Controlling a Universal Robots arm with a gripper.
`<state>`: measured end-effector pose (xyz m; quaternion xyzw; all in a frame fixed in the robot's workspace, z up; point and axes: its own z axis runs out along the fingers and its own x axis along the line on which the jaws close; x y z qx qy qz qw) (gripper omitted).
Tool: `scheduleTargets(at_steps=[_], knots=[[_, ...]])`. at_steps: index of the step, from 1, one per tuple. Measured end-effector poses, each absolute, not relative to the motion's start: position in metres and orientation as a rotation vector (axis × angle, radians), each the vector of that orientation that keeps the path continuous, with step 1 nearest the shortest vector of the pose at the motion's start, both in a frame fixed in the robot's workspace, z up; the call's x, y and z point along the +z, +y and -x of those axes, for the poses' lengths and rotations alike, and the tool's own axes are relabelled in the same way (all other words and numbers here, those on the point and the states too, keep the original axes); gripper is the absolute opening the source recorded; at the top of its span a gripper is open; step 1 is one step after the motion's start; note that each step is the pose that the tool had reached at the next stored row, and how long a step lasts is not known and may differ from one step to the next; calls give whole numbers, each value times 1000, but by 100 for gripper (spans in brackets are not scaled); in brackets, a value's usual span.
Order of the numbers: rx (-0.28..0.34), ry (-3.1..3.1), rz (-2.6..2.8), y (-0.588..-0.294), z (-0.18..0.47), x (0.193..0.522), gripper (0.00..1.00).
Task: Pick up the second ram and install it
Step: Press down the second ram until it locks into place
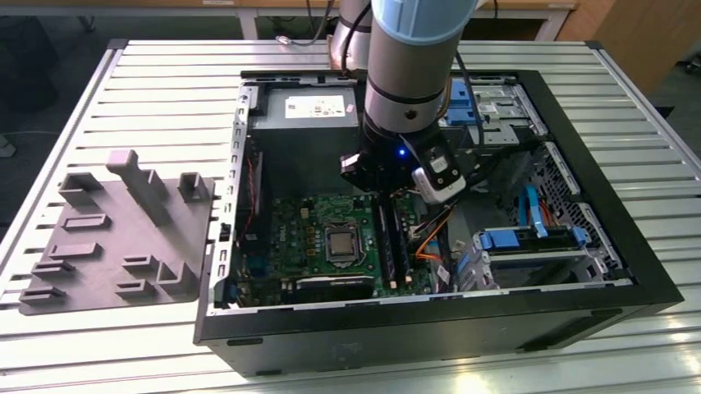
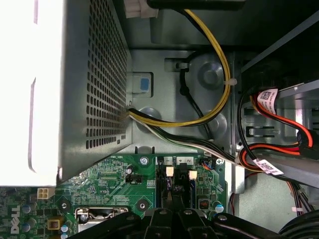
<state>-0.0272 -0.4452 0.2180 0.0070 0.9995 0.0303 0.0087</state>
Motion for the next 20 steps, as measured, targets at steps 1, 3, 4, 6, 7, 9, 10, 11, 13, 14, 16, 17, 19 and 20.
scheduleTargets(at_steps=[1, 3, 4, 6, 7, 9, 10, 11, 13, 14, 16, 17, 19, 20], knots=[[95, 3123, -22, -445, 27, 218, 11], [95, 3122, -22, -445, 27, 218, 11], [95, 3122, -22, -445, 27, 217, 11], [95, 3123, -22, -445, 27, 216, 11], [94, 3123, -22, -445, 27, 216, 11], [95, 3123, -22, -445, 27, 216, 11], [95, 3123, -22, -445, 27, 216, 11], [95, 3123, -22, -445, 27, 216, 11], [95, 3123, -22, -445, 27, 216, 11], [95, 3122, -22, -445, 27, 216, 11], [95, 3123, -22, -445, 27, 216, 11], [95, 3123, -22, -445, 27, 216, 11], [95, 3123, -22, -445, 27, 216, 11], [95, 3122, -22, -445, 27, 216, 11]])
